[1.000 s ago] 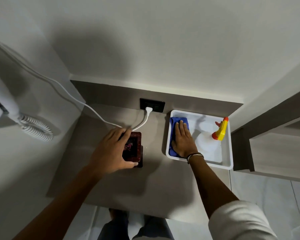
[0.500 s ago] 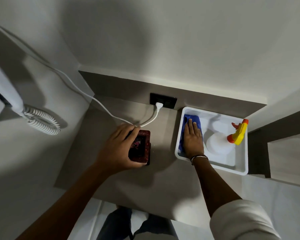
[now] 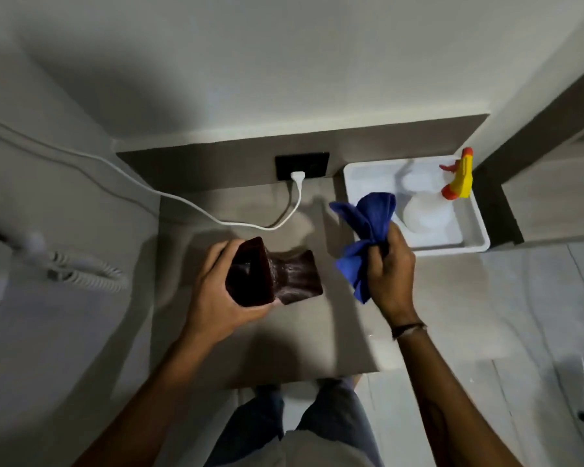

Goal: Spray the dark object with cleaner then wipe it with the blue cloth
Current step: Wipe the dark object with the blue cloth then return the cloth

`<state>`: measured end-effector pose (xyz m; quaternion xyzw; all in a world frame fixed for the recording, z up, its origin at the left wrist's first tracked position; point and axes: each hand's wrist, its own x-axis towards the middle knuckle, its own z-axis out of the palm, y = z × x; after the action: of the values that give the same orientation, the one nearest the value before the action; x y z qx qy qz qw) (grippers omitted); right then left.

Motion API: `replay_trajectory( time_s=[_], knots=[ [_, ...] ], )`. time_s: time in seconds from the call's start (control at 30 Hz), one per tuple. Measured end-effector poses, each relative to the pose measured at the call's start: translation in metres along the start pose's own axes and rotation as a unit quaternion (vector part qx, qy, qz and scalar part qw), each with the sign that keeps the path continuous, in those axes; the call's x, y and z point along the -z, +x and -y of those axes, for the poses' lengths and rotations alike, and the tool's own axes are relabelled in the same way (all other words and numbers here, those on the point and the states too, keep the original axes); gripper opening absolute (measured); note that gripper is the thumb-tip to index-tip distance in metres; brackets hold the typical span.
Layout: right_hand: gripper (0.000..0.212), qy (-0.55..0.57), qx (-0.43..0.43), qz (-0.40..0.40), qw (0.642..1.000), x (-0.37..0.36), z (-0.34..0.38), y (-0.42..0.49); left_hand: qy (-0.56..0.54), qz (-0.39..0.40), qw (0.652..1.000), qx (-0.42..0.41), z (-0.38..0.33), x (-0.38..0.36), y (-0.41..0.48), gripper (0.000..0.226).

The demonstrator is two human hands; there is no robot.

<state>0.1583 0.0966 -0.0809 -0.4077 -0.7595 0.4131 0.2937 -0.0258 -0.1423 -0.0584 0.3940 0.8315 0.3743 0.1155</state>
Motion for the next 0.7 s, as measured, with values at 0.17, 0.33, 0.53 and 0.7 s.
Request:
replay_trajectory(
  time_s=[0.17, 0.33, 0.53, 0.7],
  knots=[
    [0.054, 0.027, -0.015, 0.071, 0.997, -0.04, 0.022, -0.076, -0.027, -0.016, 0.999, 0.004, 0.006, 0.006, -0.012, 0.107],
    [0.07, -0.023, 0.015, 0.2, 0.979, -0.073, 0.041, -0.104, -0.031, -0.002, 0.999, 0.013, 0.009, 0.009, -0.012, 0.106],
    [0.08, 0.037, 0.18, 0.211, 0.96, -0.088, 0.055, -0.125, -0.045, 0.022, 0.998, 0.046, 0.01, 0.01, -0.02, 0.114],
    [0.074, -0.103, 0.076, 0.223, 0.966, -0.066, 0.007, -0.09, -0.026, 0.025, 0.999, 0.039, 0.008, 0.01, -0.024, 0.117]
  ],
)
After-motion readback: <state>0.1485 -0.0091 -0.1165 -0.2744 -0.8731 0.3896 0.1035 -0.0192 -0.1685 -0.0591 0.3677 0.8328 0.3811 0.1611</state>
